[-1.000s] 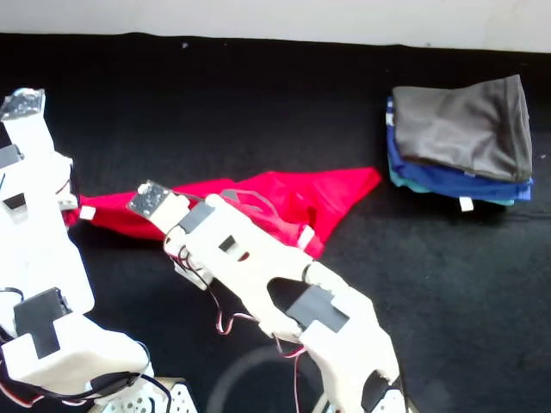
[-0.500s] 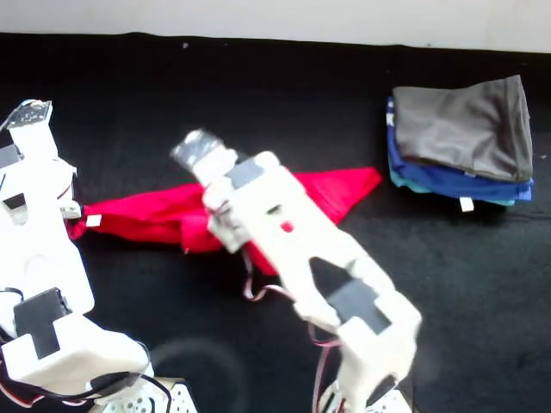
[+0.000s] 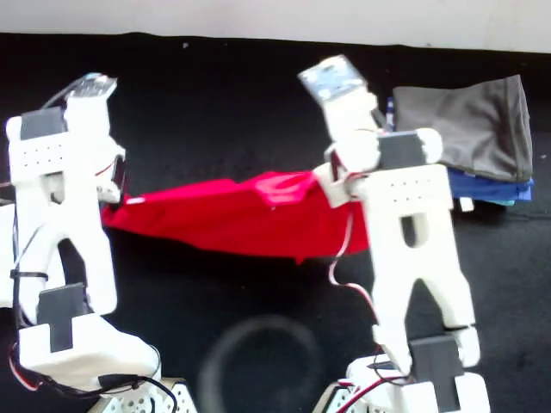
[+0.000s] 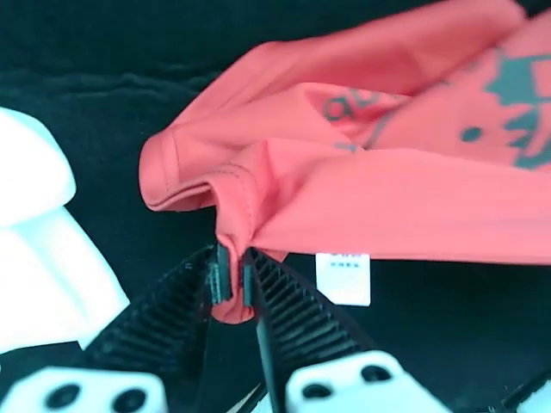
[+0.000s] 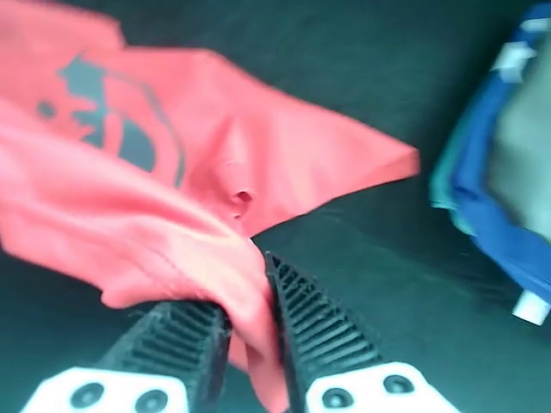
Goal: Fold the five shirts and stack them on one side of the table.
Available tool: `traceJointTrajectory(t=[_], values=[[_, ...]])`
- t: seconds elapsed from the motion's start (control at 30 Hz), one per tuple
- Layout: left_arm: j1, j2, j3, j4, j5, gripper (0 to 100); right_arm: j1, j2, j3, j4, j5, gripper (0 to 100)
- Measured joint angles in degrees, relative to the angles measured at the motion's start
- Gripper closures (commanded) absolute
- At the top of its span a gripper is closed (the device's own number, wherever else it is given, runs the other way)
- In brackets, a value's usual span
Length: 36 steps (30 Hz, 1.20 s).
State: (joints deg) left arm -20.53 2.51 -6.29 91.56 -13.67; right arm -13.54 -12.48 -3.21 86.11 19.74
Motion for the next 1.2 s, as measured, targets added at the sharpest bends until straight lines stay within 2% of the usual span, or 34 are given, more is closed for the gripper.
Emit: traceJointTrajectory(t=[0.13,0.3,0.47,0.83,1.07,1.2], values=[[0.4,-0.1,-12.8,7.6,0.0,99,5.5,-1.5,-7.6,0.0,-2.2,99.2],[0.4,-3.3,-22.1,9.2,0.1,99,9.0,-2.0,-17.5,0.1,-3.6,99.2],[0.4,-11.8,-23.0,9.4,0.6,99,9.5,-2.1,-26.6,0.1,-3.6,99.2],[0.4,-34.5,-21.4,9.4,0.7,99,4.9,-3.0,-40.8,1.5,-4.0,99.2],[0.4,-41.1,-21.4,7.9,0.6,99,4.8,-3.3,-54.1,7.7,-4.0,99.2],[0.3,-42.4,-21.4,6.0,3.4,99,4.8,-3.5,-60.5,8.8,-4.0,99.2]])
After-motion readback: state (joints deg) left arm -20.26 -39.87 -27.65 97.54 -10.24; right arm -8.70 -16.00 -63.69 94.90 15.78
